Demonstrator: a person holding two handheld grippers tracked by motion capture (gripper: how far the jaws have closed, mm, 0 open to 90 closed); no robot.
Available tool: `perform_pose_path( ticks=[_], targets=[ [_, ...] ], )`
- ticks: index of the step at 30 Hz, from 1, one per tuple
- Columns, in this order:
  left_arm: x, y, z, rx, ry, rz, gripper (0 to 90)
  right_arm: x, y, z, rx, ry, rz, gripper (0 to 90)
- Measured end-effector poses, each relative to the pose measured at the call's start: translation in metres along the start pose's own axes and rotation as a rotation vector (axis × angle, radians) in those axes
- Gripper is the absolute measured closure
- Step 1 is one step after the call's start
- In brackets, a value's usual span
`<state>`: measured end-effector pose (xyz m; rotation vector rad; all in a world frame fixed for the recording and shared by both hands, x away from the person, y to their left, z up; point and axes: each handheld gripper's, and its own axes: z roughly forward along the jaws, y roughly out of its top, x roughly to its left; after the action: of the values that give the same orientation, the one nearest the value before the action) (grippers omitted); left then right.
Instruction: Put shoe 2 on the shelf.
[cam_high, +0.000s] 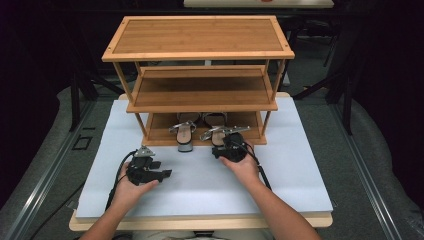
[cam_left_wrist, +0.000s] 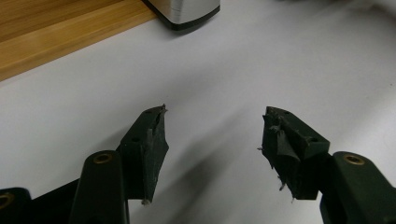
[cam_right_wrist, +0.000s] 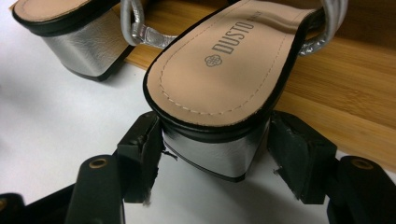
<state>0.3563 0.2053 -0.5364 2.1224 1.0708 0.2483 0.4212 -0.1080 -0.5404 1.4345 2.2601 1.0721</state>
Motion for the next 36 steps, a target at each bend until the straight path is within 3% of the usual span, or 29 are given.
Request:
perform_pose_path(
  ticks=[2, 6, 10, 13, 15, 19, 23, 25, 27, 29, 31, 36],
  targets=[
    [0.0, 0.001, 0.002, 0.0, 0.002, -0.004, 39.8, 0.004, 0.001, 0.002, -0.004, -0.027, 0.01, 35.8],
    [0.001, 0.003, 0.005, -0.003, 0.006, -0.007, 39.7, 0.007, 0.007, 0.005, -0.013, -0.036, 0.039, 36.1],
    [0.003, 0.006, 0.007, -0.015, 0.008, -0.01, 39.7, 0.006, 0.013, 0.012, -0.005, -0.056, 0.039, 36.1],
    [0.007, 0.007, 0.01, -0.019, 0.014, -0.021, 39.8, 0.006, 0.014, 0.015, 0.024, -0.041, 0.039, 35.7],
    [0.009, 0.008, 0.011, -0.018, 0.018, -0.024, 39.9, 0.005, 0.011, 0.015, 0.003, -0.061, 0.034, 35.8],
    [0.015, 0.01, 0.006, -0.033, 0.022, -0.051, 41.0, 0.003, 0.007, 0.009, -0.006, -0.018, 0.039, 36.9],
    [0.019, 0.02, -0.005, -0.055, 0.05, -0.053, 47.2, 0.003, 0.002, -0.016, -0.025, 0.013, 0.006, 37.8],
    [0.02, 0.029, -0.008, -0.064, 0.07, -0.065, 55.8, 0.002, 0.0, -0.029, -0.046, -0.015, -0.004, 46.6],
    [0.02, 0.04, -0.003, -0.052, 0.099, -0.064, 65.3, -0.003, 0.001, -0.035, -0.056, -0.053, -0.002, 61.0],
    [0.021, 0.049, 0.009, -0.031, 0.139, -0.065, 75.1, -0.008, 0.002, -0.032, -0.043, -0.084, 0.033, 73.8],
    [0.024, 0.055, 0.023, -0.003, 0.16, -0.067, 79.9, -0.012, 0.003, -0.025, -0.023, -0.069, 0.044, 79.8],
    [0.029, 0.06, 0.048, -0.009, 0.128, -0.136, 85.6, -0.012, 0.003, -0.008, -0.027, -0.104, 0.058, 83.3]
  ],
)
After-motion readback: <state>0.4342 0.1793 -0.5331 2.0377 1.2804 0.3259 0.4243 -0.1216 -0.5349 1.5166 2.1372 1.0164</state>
